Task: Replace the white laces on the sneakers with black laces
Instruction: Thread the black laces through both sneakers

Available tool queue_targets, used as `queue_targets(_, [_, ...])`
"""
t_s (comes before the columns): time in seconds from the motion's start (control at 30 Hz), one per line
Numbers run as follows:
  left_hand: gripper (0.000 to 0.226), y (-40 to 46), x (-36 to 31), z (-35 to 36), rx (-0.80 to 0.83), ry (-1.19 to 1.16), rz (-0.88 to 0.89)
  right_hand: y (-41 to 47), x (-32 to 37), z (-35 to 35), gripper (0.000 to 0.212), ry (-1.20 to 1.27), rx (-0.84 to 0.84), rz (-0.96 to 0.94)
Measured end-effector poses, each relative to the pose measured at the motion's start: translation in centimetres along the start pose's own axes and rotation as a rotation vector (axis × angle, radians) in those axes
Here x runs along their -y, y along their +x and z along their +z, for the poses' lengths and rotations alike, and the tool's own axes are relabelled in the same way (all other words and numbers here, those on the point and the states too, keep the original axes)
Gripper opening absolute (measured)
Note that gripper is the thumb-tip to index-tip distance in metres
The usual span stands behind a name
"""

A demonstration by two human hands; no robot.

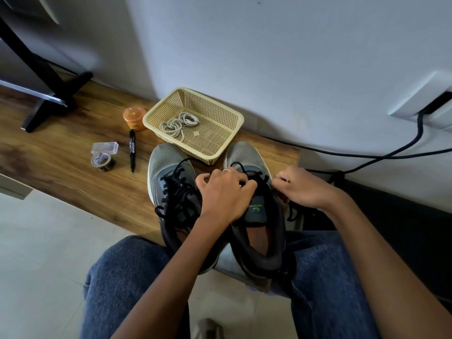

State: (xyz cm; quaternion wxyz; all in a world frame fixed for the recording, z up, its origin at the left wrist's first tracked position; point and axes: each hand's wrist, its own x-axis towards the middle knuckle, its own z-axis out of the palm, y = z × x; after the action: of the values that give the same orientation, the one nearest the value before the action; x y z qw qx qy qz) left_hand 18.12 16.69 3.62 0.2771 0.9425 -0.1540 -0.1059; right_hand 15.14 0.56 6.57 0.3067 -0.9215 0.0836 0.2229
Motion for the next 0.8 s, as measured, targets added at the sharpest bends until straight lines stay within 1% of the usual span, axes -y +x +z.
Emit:
queue_targets(0.1, [0.031,0.2,-0.3,0.0,0.037,-0.04,-0.051,0.0,0.0,0.0,0.041,-0.003,0.013,0.015])
queue_targets(0.2, [0.028,0.2,-0.2,0.0,0.058,-0.027,-0.038,0.3,0.1,0.3,0.041,-0.056,-0.004,0.044])
queue_targets(0.33, [0.022,-0.1,0.6,-0.3,0.063,0.004,0.109,0.4,0.0,0.4,0.041,-0.057,-0.035,0.078])
queue_targets(0.43, [0.038,-0.8,1.0,-0.4,0.05,0.13,0.199,0.3,0.4,0.5,0.043,-0.069,-0.061,0.082])
queue_targets(0.47, [0.04,-1.0,0.9,-0.2,0.03,0.167,0.209,0.3,0.5,0.5,0.043,-0.075,-0.078,0.084])
queue_targets(0.53, [0.038,-1.5,0.7,0.1,-0.009,0.155,0.18,0.3,0.6,0.6,0.043,-0.091,-0.11,0.091])
queue_targets(0.6, [0.037,-1.7,0.5,0.0,-0.02,0.088,0.113,0.2,0.5,0.5,0.043,-0.077,-0.133,0.096])
queue_targets(0.7, [0.037,-1.6,0.4,-0.3,0.032,0.021,0.055,0.1,0.0,0.2,0.041,-0.028,-0.164,0.117])
queue_targets(0.8, [0.036,-1.5,0.4,-0.3,0.047,0.014,0.038,0.0,-0.2,0.1,0.038,0.001,-0.199,0.127])
